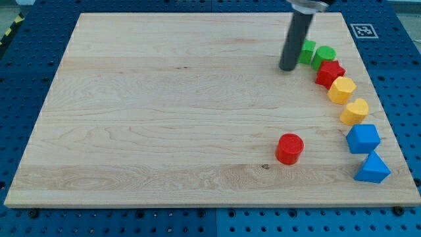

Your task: Slide the green blocks slightly to the right

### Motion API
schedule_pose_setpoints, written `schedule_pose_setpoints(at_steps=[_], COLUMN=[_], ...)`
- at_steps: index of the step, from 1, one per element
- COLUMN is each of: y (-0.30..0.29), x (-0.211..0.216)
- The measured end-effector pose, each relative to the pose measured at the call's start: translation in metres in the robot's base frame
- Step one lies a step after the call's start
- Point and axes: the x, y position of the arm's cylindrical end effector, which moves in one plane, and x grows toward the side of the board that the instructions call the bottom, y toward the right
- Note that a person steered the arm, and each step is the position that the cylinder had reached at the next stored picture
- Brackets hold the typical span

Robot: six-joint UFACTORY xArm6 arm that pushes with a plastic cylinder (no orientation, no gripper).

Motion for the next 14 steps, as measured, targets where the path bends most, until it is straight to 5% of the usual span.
schedule_pose_setpoints(at_steps=[9,10,12,14], y=[0.037,0.032,0.027,0.047], x=[-0.046,-0.037,0.087,0.099])
